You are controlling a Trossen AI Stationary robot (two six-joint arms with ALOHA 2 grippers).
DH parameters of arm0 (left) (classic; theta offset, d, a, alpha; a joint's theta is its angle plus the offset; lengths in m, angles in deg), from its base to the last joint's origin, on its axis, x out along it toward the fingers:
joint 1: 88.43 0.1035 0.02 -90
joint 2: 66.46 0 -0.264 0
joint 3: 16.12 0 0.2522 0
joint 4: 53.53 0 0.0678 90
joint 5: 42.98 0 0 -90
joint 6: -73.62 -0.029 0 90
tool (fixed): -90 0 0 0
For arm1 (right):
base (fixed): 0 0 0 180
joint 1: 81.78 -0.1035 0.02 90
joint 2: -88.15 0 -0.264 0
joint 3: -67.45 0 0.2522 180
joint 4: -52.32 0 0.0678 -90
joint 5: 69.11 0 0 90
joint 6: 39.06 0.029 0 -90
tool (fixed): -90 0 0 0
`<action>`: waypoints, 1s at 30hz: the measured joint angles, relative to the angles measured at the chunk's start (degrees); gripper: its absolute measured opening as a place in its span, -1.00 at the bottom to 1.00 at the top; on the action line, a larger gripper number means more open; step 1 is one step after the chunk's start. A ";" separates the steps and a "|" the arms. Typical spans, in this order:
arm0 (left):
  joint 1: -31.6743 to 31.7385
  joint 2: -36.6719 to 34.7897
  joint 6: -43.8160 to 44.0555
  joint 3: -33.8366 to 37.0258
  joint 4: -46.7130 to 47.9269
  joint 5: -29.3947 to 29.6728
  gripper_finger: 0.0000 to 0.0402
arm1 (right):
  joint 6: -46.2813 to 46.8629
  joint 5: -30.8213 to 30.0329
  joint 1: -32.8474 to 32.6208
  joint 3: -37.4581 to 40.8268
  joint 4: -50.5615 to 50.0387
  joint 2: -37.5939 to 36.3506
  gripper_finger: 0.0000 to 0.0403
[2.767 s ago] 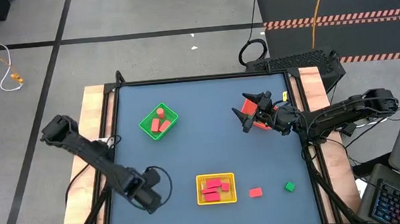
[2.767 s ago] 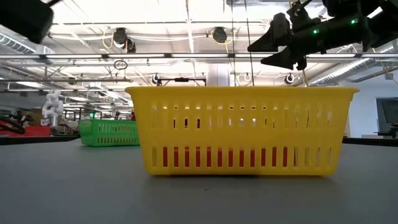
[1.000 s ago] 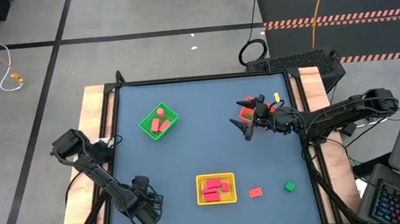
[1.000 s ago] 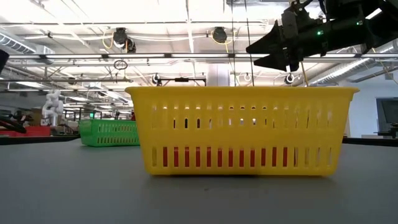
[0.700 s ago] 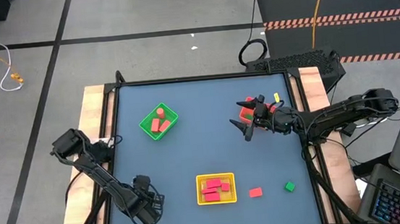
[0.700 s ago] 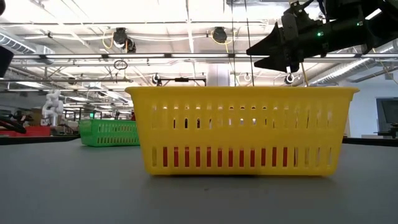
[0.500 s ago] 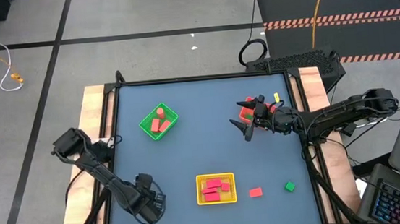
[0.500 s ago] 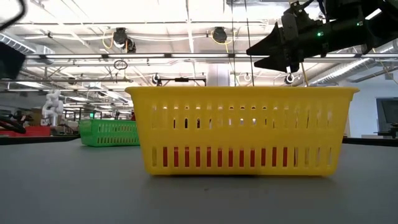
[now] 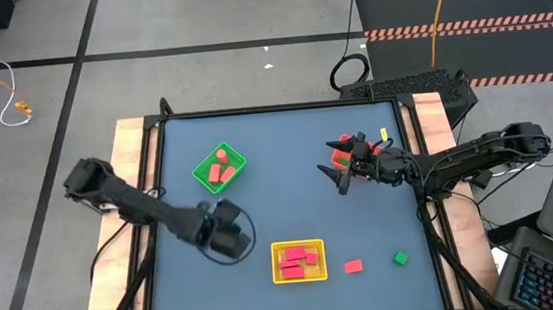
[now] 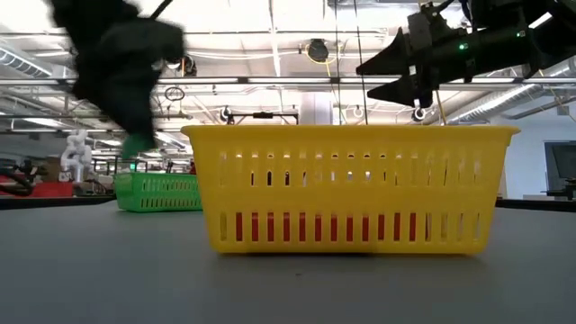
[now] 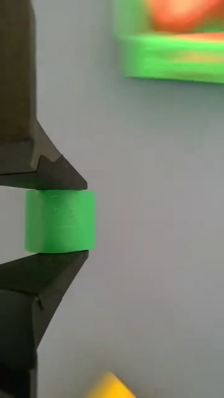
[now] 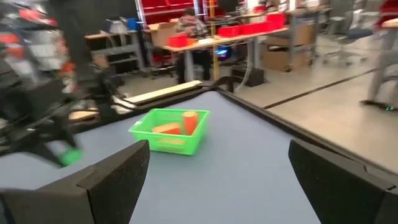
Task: Sort & place blocks by color
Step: Put the green block into the orange bin
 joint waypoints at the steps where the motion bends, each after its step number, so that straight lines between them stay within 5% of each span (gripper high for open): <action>1: 1.54 -1.37 -5.16 0.00 -2.96 2.12 -0.32 | 0.72 1.61 0.04 0.00 0.44 0.11 0.87; 5: 7.21 -5.66 -28.02 0.00 -21.13 6.18 -0.24 | 1.42 7.68 -0.08 0.00 5.12 1.90 0.87; 9: 10.85 -7.09 -48.28 -0.02 -42.48 4.25 -0.30 | 3.37 9.56 -0.07 -0.02 11.29 4.80 0.87; 13: 13.61 -7.01 -57.23 -0.02 -56.91 -3.58 -0.34 | -2.36 12.19 -0.42 -0.02 18.29 7.71 0.87; 17: 15.91 -6.47 -63.43 -0.02 -60.65 -10.14 -0.33 | -7.37 16.88 -0.49 -0.02 26.21 9.51 0.87; 24: 14.32 -2.33 -94.41 -0.02 -61.55 -6.26 -0.20 | 28.20 15.99 1.55 -0.02 24.36 9.62 0.87; 30: 13.41 2.91 -109.08 0.02 -68.11 -5.01 -0.34 | 34.52 20.02 0.74 -0.02 23.53 9.61 0.87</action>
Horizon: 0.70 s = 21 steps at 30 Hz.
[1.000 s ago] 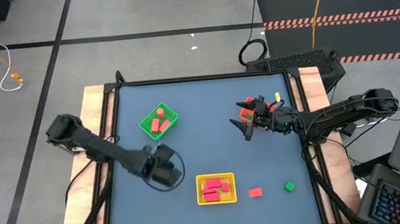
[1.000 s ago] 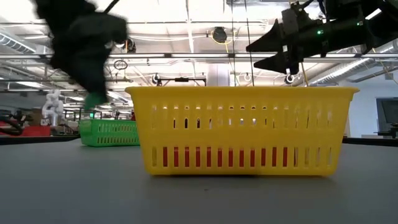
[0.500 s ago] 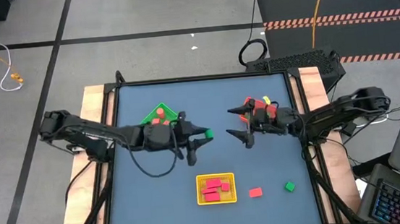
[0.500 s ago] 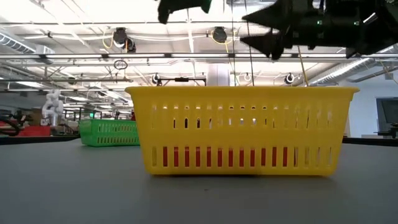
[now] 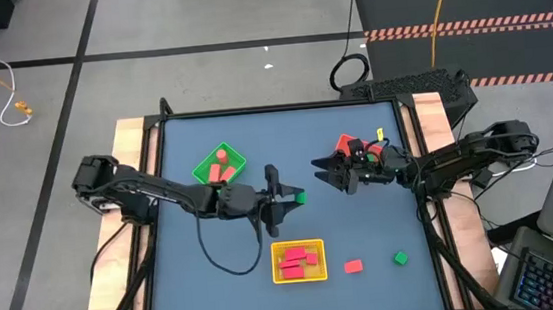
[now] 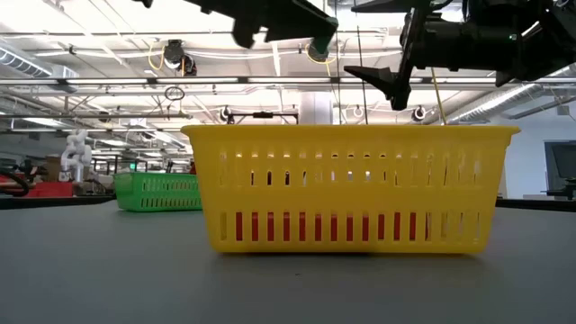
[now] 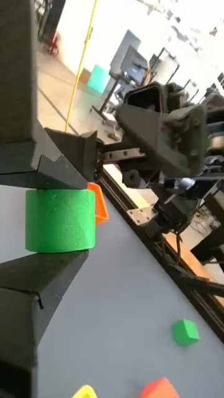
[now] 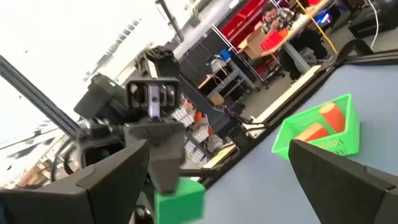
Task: Sort & place blocks by color
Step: Put the green block into the orange bin
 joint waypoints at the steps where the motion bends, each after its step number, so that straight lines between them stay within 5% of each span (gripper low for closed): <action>1: 0.20 0.66 -0.16 0.02 -1.57 0.17 -0.34 | -0.43 -0.04 -0.45 0.00 0.05 -0.03 0.87; 11: 2.73 1.45 -1.40 0.00 -7.92 -3.01 -0.07 | -5.02 0.01 -3.87 0.00 -0.21 1.28 0.87; 21: 2.60 1.45 -0.73 -0.05 -3.42 -0.47 -0.39 | -6.56 -0.29 -3.81 -1.33 -0.76 5.69 0.87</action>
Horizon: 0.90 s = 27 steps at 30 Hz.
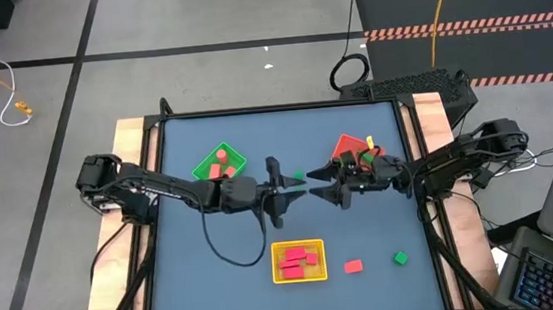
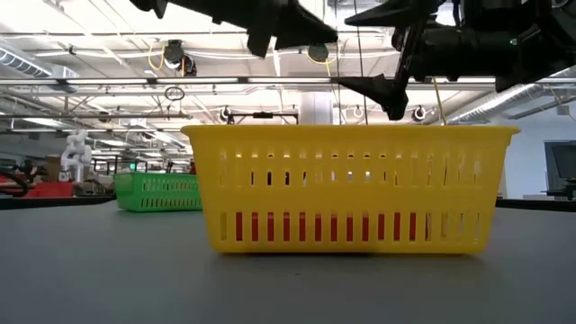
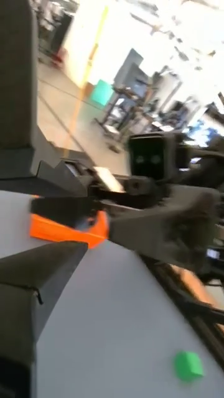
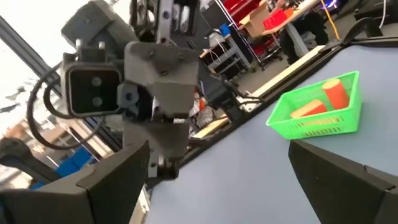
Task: Sort & place blocks by color
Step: Put the green block into the orange bin
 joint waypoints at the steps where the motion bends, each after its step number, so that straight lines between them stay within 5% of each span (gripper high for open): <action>1: -0.02 0.00 0.25 0.00 1.53 0.98 -0.41 | -0.83 0.00 0.01 0.00 -0.46 0.00 0.87; 6: -0.09 0.00 6.87 0.00 10.43 9.45 -0.46 | -7.26 -3.15 0.49 0.00 -8.39 -0.04 0.87; 11: 1.21 0.00 23.34 0.00 16.01 14.62 -0.46 | -12.25 -16.24 1.81 0.00 -20.19 0.00 0.87; 14: 3.52 -0.02 36.06 -0.02 19.92 14.50 -0.46 | -11.67 -16.68 3.45 -1.25 -24.25 0.00 0.87; 17: 7.57 -0.02 46.41 -0.02 25.08 5.63 -0.46 | -13.04 -16.19 3.87 -5.22 -31.41 -0.02 0.87; 22: 13.04 -0.04 47.68 -0.02 24.76 -17.41 -0.46 | -22.23 -13.01 4.02 -14.55 -45.68 1.08 0.87; 27: 14.44 -1.23 45.04 -0.02 25.49 -22.81 -0.46 | -24.24 -10.05 5.38 -21.55 -56.39 4.33 0.87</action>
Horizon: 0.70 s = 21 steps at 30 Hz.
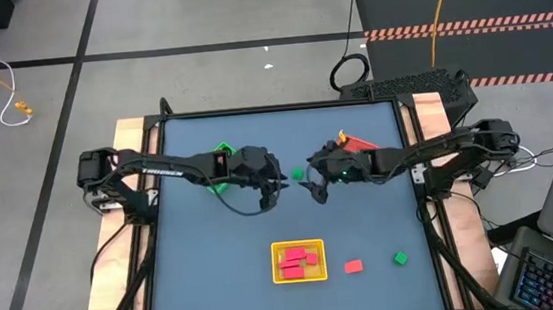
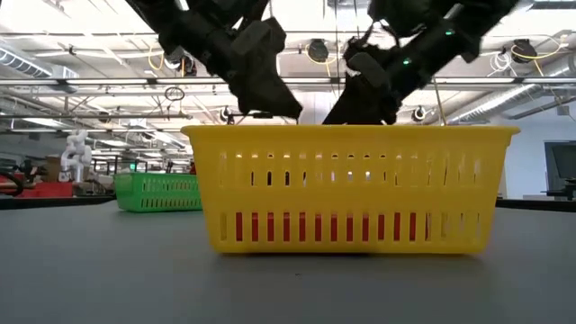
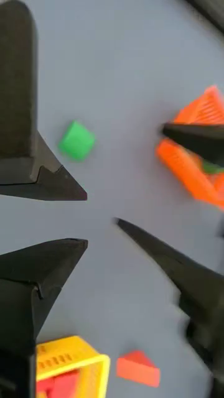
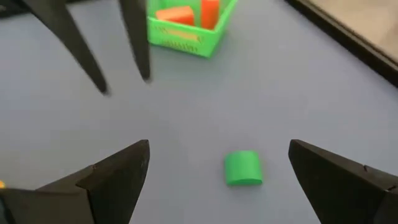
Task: Sort & place blocks by color
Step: Put the green block into the orange bin
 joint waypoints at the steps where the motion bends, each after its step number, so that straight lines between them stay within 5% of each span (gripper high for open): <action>1: 0.24 -0.17 -0.11 -0.10 -0.34 0.00 -0.46 | 0.18 0.71 0.41 -1.31 -1.41 1.07 0.87; 13: 2.55 -6.65 -0.14 -0.04 9.62 3.65 -0.46 | 3.50 2.51 3.70 -12.91 -10.35 19.43 0.87; 21: 0.63 -7.05 0.39 0.02 13.60 7.46 -0.46 | 8.20 0.92 6.03 -14.54 -10.45 24.13 0.87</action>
